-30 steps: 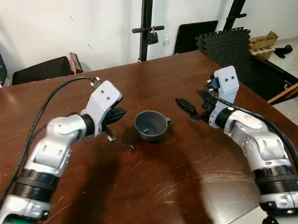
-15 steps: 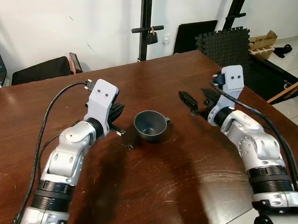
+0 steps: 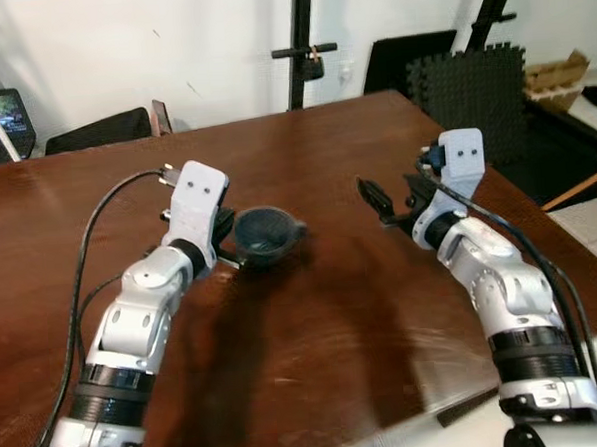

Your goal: Setting the table

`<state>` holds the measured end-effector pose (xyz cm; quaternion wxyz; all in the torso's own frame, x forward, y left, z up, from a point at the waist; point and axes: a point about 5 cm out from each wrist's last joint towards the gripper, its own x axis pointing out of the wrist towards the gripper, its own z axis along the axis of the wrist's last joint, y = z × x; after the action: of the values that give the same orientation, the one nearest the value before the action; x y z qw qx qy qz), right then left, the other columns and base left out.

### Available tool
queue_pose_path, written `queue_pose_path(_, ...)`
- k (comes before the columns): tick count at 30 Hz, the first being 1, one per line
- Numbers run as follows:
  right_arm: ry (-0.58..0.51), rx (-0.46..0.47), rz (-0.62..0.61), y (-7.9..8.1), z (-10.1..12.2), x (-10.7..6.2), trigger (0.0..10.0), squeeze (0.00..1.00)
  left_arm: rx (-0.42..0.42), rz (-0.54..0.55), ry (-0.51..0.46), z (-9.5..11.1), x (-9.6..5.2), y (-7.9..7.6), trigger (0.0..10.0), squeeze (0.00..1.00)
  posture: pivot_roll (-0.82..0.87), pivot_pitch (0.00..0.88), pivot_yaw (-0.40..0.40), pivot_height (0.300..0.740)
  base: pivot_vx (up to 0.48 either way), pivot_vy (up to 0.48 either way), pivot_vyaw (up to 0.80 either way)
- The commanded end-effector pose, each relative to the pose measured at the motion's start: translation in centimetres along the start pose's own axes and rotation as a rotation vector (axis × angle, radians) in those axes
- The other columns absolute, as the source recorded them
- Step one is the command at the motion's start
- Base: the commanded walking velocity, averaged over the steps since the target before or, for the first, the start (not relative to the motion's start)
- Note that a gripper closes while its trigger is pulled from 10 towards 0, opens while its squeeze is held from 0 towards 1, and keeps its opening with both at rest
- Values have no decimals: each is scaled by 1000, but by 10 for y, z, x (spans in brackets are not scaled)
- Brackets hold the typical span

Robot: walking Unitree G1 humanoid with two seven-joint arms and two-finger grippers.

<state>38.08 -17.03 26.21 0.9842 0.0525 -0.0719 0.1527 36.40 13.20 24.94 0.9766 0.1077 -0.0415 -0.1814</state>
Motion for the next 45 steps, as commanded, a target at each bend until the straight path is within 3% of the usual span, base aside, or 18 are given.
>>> queue_pose_path(1,-9,0,-2,0,0,0,10000,0,-14,44,13,-1,-3,8,10000,0,28,184,28,740,0,0,0)
queue_pose_path(3,-11,-2,1,1,0,0,10000,0,-44,63,16,-2,-3,11,10000,0,28,185,27,740,0,0,0)
queue_pose_path(19,-10,-3,11,3,-1,-1,10000,0,-51,92,22,-1,-3,16,10000,0,30,178,27,740,0,466,0)
queue_pose_path(39,-3,-10,24,4,-3,-2,10000,0,-10,98,9,0,-3,15,10000,0,33,171,27,740,0,0,0)
queue_pose_path(45,38,-27,141,13,-5,0,10000,0,47,90,33,-3,-4,19,10000,0,33,186,27,740,0,0,0)
